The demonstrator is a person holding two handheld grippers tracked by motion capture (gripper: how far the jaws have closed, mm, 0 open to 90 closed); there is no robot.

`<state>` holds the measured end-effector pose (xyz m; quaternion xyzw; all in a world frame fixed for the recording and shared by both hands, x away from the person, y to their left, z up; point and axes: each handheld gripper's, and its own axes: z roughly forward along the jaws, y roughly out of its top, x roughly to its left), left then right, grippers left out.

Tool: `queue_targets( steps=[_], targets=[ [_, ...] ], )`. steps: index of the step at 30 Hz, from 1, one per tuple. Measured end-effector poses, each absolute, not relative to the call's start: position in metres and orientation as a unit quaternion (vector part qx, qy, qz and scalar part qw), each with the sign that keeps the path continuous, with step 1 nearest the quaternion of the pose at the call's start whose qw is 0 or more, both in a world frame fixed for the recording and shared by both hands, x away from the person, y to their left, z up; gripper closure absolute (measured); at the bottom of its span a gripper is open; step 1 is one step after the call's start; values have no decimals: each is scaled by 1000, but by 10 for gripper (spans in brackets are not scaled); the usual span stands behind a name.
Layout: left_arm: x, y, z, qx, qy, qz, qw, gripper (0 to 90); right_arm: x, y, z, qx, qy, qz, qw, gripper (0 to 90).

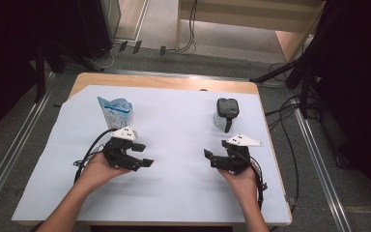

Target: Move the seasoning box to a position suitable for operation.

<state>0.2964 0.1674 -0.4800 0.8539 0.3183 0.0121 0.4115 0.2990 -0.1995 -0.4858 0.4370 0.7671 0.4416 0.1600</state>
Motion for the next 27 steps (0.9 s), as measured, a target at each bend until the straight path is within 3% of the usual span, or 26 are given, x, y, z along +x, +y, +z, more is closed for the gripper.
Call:
queue_targets(
  steps=[6, 27],
  targets=[
    [297, 167, -480, 853, 321, 11, 411, 209, 300, -205, -484, 444, 762, 442, 166, 210],
    [295, 184, -479, 843, 336, 13, 420, 168, 321, -226, -484, 489, 730, 436, 197, 147]
  ],
)
